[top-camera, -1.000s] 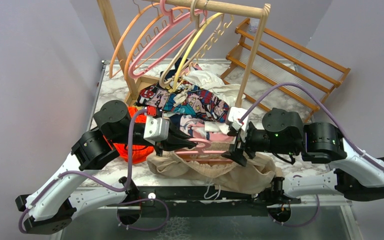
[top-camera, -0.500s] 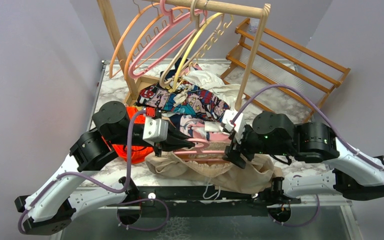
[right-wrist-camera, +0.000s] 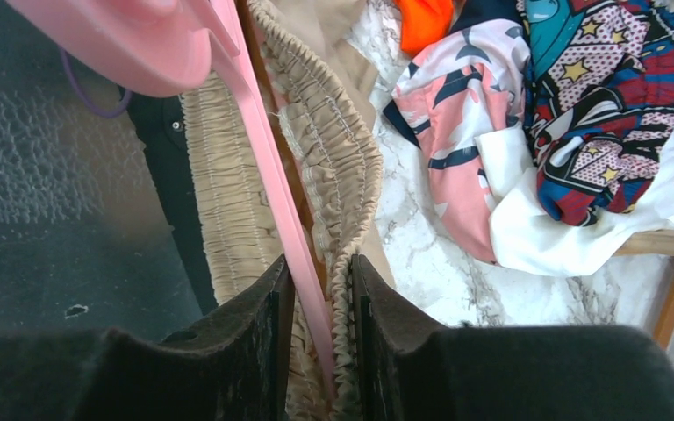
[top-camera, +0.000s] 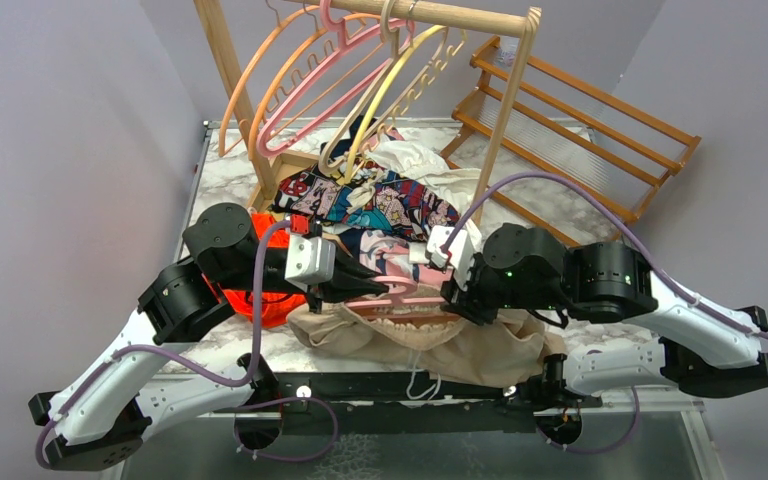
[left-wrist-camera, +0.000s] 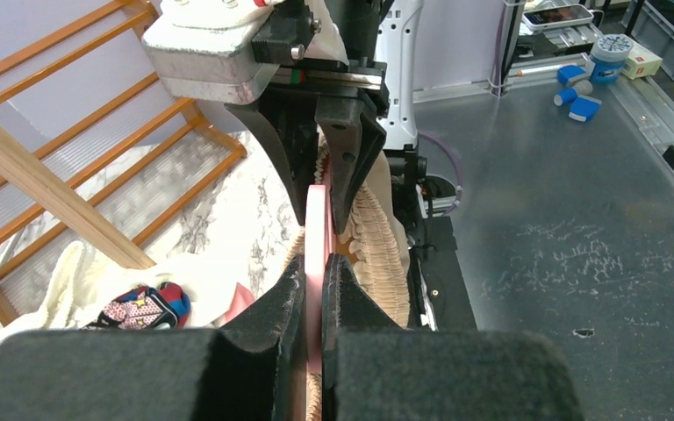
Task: Place the shorts on the hanger
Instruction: Hang the shorts on the hanger, then place the hanger at the clothesline.
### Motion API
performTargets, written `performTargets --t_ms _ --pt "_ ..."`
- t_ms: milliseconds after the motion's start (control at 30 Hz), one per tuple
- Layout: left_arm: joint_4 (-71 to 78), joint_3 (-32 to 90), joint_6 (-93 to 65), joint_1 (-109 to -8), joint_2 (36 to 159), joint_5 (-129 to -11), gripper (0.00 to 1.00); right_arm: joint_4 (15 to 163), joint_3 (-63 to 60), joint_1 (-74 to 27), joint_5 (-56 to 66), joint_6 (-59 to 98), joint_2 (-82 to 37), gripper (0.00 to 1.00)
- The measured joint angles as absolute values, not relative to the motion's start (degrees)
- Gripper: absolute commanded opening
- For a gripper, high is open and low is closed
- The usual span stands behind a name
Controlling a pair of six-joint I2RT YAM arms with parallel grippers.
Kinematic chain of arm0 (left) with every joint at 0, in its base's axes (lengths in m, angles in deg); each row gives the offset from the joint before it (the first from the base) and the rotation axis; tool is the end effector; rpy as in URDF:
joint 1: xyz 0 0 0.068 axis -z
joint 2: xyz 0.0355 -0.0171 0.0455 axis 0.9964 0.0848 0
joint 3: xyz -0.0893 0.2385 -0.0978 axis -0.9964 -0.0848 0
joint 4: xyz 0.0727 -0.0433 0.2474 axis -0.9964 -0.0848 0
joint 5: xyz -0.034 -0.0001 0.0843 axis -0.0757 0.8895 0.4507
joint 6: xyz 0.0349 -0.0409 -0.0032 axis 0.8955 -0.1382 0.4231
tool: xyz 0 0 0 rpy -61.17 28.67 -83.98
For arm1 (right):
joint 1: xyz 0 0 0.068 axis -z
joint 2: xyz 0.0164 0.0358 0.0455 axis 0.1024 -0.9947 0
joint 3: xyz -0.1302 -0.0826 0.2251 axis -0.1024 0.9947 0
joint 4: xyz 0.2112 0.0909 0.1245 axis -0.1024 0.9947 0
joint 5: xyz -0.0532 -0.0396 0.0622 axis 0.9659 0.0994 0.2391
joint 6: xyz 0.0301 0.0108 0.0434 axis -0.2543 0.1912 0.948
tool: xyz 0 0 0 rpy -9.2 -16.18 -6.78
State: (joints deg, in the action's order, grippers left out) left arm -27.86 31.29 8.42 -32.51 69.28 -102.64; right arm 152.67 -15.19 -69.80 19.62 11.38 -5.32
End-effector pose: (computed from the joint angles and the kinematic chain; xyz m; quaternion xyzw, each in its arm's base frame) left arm 0.0627 -0.1204 0.4683 0.5607 0.4506 -0.4682 0.5132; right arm 0.0497 0.1764 0.4419 -0.5381 0.7228 0.2159 0.3760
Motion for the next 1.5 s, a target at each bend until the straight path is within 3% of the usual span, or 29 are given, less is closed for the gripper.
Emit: performTargets --t_ms 133,200,400,533,633,700,1200,1500 --pt "-28.19 31.29 8.62 -32.51 69.28 -102.22 0.00 152.69 -15.19 -69.80 18.84 11.06 -6.08 0.15" --pt "-28.21 31.29 8.86 -32.51 69.32 -102.00 0.00 152.71 -15.19 -69.82 18.25 10.73 -6.19 0.02" --pt "-28.16 31.29 9.41 -32.54 69.48 -101.28 0.02 152.84 -15.19 -69.87 16.87 9.96 -6.21 0.01" --pt "-27.88 31.29 10.06 -32.51 69.43 -99.86 0.66 152.78 -15.19 -69.89 17.42 10.51 -6.10 0.01" --pt "-27.46 31.29 10.13 -32.51 69.13 -97.59 0.90 153.04 -15.45 -69.87 19.25 11.69 -6.15 0.01" --pt "-27.07 31.29 10.24 -32.51 68.49 -95.82 0.99 154.09 -16.63 -69.87 20.56 12.46 -6.52 0.01" --pt "-12.32 25.94 10.52 -32.51 55.31 -76.21 0.99 162.20 -31.74 -69.87 31.89 18.03 -8.68 0.01" --pt "-10.24 20.73 10.06 -32.51 50.46 -69.59 0.99 168.03 -32.76 -69.87 41.81 25.55 -9.32 0.01"
